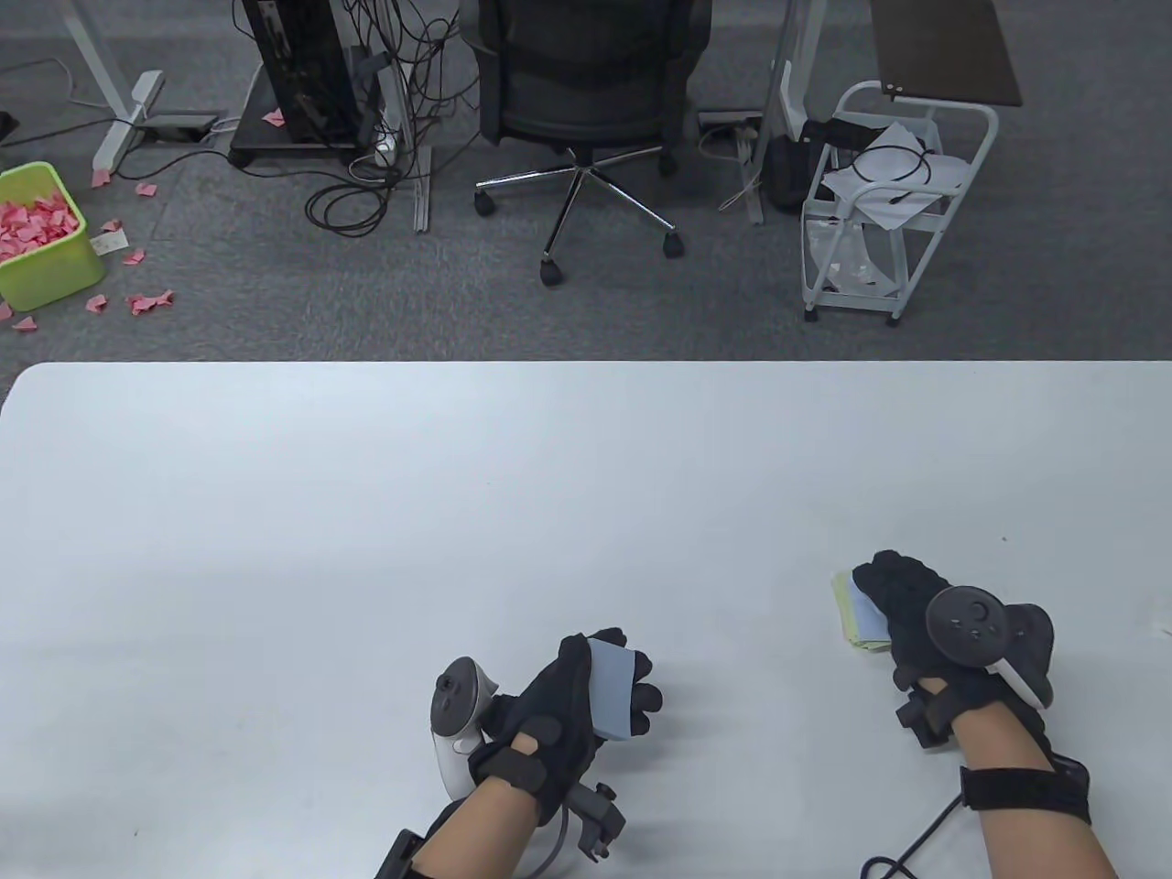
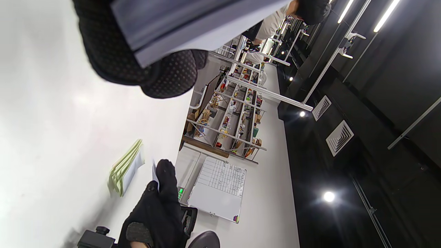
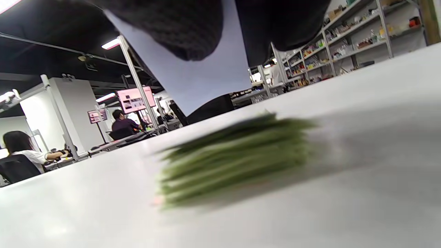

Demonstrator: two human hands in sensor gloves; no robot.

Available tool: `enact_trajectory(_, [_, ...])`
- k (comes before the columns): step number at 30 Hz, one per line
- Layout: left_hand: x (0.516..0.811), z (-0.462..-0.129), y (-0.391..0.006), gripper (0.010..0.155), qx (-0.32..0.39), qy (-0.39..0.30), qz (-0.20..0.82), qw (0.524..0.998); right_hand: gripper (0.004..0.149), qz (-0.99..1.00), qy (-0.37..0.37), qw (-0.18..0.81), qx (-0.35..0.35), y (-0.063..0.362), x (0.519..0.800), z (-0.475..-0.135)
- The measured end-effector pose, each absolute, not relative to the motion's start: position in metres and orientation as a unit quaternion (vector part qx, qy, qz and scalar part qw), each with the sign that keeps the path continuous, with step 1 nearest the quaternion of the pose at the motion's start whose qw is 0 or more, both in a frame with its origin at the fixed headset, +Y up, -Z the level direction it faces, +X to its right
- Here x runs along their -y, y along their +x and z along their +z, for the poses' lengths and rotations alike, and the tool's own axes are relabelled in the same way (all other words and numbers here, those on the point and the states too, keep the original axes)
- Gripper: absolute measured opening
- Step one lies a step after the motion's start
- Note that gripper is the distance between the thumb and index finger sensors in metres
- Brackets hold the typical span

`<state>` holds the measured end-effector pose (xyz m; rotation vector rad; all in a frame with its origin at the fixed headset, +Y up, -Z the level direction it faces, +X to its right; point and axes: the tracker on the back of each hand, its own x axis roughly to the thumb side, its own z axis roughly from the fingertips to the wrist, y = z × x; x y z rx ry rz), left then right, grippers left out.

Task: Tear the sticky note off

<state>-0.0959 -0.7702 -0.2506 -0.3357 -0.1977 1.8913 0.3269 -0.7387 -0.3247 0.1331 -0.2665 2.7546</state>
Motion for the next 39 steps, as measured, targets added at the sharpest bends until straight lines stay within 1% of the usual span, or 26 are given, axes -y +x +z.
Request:
enact_trajectory(4, [0.771, -0.251, -0.095, 0.076, 0.082, -0.144, 0.804, 0.571, 0.04, 0.978, 0.044, 0.186, 0.079, 0.328, 0.746, -0.33])
enact_trajectory(10, [0.772, -0.252, -0.094, 0.076, 0.078, -0.145, 0.803, 0.574, 0.041, 0.98, 0.036, 0.188, 0.054, 0.329, 0.749, -0.335])
enact_trajectory(15, [0.771, -0.253, -0.095, 0.076, 0.081, -0.139, 0.8, 0.578, 0.042, 0.981, 0.048, 0.19, 0.017, 0.328, 0.753, -0.337])
enact_trajectory(19, [0.77, -0.253, -0.095, 0.076, 0.083, -0.136, 0.799, 0.58, 0.043, 0.982, 0.047, 0.185, 0.004, 0.327, 0.754, -0.336])
enact_trajectory(24, [0.767, -0.252, -0.095, 0.076, 0.089, -0.132, 0.794, 0.587, 0.047, 0.986, 0.053, 0.154, -0.027, 0.321, 0.757, -0.335])
enact_trajectory(27, [0.767, -0.251, -0.095, 0.076, 0.091, -0.129, 0.791, 0.591, 0.055, 0.988, 0.057, 0.131, -0.052, 0.317, 0.759, -0.335])
enact_trajectory(31, [0.768, -0.251, -0.095, 0.076, 0.094, -0.129, 0.788, 0.594, 0.069, 0.989, 0.055, 0.114, -0.081, 0.314, 0.764, -0.336])
enact_trajectory(34, [0.768, -0.251, -0.095, 0.076, 0.095, -0.131, 0.788, 0.594, 0.076, 0.99, 0.05, 0.096, -0.093, 0.31, 0.766, -0.338])
enact_trajectory(39, [0.768, -0.25, -0.094, 0.076, 0.097, -0.132, 0.786, 0.596, 0.081, 0.992, 0.039, 0.035, -0.115, 0.298, 0.772, -0.339])
